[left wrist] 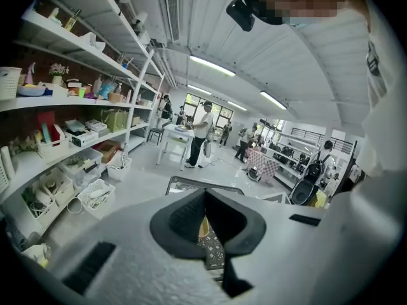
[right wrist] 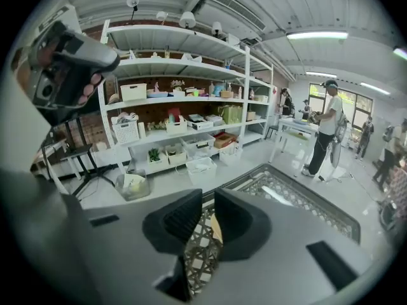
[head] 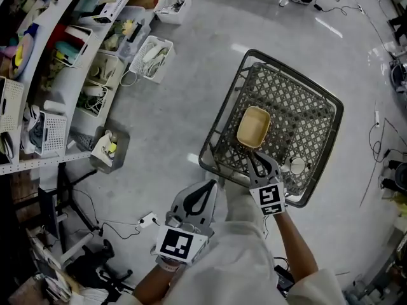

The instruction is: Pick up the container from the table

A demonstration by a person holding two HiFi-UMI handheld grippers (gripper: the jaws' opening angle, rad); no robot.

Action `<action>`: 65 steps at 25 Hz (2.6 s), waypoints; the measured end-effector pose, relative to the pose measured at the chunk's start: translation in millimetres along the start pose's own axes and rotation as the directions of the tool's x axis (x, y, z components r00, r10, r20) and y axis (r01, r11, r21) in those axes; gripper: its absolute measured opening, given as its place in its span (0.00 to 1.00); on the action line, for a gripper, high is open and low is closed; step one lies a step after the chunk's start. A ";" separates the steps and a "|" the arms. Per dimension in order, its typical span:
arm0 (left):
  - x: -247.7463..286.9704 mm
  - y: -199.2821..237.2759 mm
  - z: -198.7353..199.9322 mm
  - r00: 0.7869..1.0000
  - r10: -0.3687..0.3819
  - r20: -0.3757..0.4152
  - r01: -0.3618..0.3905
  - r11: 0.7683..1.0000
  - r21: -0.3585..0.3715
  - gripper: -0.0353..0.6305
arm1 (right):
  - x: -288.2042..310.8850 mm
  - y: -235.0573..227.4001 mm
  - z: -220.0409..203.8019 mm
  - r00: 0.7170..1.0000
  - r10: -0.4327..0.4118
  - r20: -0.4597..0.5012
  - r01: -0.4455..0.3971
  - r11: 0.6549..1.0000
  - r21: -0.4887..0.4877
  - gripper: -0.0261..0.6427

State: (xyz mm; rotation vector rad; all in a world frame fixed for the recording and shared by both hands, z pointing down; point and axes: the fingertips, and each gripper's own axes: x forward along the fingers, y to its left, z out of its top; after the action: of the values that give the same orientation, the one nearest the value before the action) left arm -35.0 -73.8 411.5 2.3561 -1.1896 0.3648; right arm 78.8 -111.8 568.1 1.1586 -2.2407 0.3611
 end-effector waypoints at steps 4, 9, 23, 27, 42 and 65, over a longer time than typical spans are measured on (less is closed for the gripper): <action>4.0 7.1 -2.6 1.000 0.013 -0.003 -0.013 1.000 -0.012 0.09 | 21.0 -5.9 -18.1 0.999 0.001 -0.052 -0.004 0.999 -0.050 0.14; 11.0 11.7 -11.5 1.000 0.016 -0.015 -0.016 1.000 -0.019 0.09 | 46.5 -8.4 -37.5 0.993 0.025 -0.114 -0.035 0.996 -0.081 0.15; 24.0 17.1 -31.8 0.997 0.037 -0.070 -0.044 0.994 -0.102 0.09 | 98.3 -7.2 -95.5 0.952 0.081 -0.295 -0.141 0.972 -0.189 0.18; 25.2 19.6 -38.5 0.996 0.043 -0.082 -0.053 0.992 -0.115 0.09 | 106.3 -7.3 -110.3 0.938 0.074 -0.339 -0.164 0.956 -0.245 0.18; 24.3 18.4 -47.8 0.995 0.041 -0.091 -0.051 0.992 -0.112 0.09 | 123.3 -13.4 -133.1 0.912 0.030 -0.408 -0.177 0.928 -0.327 0.08; -0.6 -2.4 -26.1 0.999 0.021 -0.026 -0.023 0.998 -0.055 0.09 | 54.0 -8.1 -57.5 0.984 0.027 -0.177 -0.066 0.975 -0.214 0.08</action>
State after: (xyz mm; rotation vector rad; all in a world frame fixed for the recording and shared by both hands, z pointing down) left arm -34.0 -58.6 432.8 2.2866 -1.1997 0.3630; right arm 82.5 -124.1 646.4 0.9246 -2.0983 0.2170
